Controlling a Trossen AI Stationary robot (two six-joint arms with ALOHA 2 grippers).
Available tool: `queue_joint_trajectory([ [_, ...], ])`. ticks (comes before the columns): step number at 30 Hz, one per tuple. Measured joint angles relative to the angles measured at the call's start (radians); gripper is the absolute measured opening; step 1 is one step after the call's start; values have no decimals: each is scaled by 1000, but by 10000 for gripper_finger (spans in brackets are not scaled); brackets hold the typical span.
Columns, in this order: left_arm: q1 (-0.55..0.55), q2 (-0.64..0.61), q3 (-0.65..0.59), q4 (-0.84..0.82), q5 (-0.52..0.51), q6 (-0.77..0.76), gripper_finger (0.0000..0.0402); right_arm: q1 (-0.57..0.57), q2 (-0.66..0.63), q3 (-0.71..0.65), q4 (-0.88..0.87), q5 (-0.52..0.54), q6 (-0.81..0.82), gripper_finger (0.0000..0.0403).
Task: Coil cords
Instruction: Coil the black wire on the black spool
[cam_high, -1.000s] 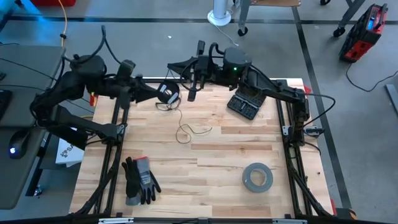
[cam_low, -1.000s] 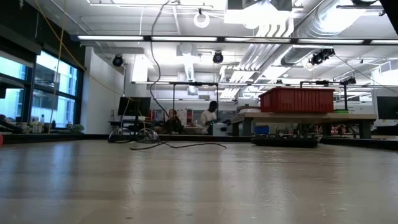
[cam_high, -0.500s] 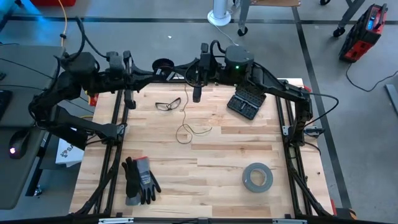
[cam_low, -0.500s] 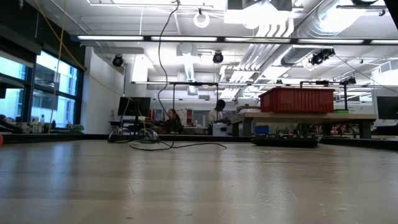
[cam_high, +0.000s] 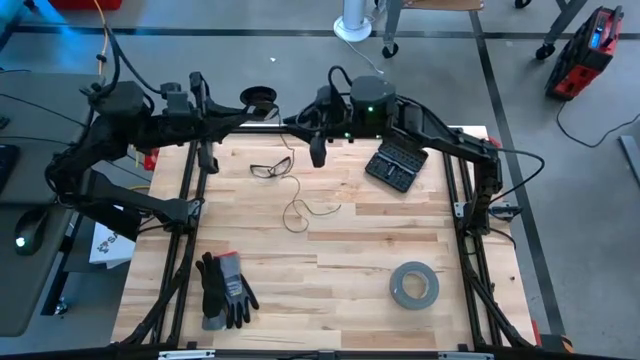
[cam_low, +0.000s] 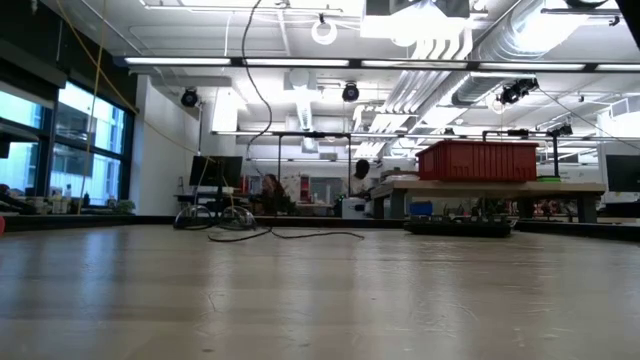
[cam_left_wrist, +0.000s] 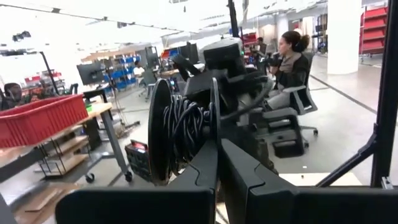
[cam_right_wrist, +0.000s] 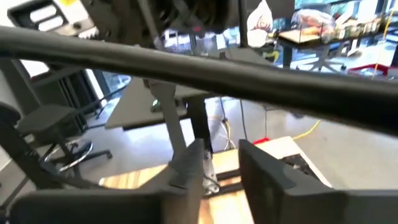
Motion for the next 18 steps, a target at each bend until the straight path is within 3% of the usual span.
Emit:
queue_joint_trajectory([
  [4, 0, 3, 0, 13, 1, 1, 1, 2, 0, 0, -48, -8, 5, 132],
  [8, 0, 0, 0, 25, 1, 2, 1, 1, 0, 0, -66, -36, 1, 155],
  [18, 0, 1, 0, 32, 1, 2, 1, 1, 0, 0, -130, -32, -64, 135],
])
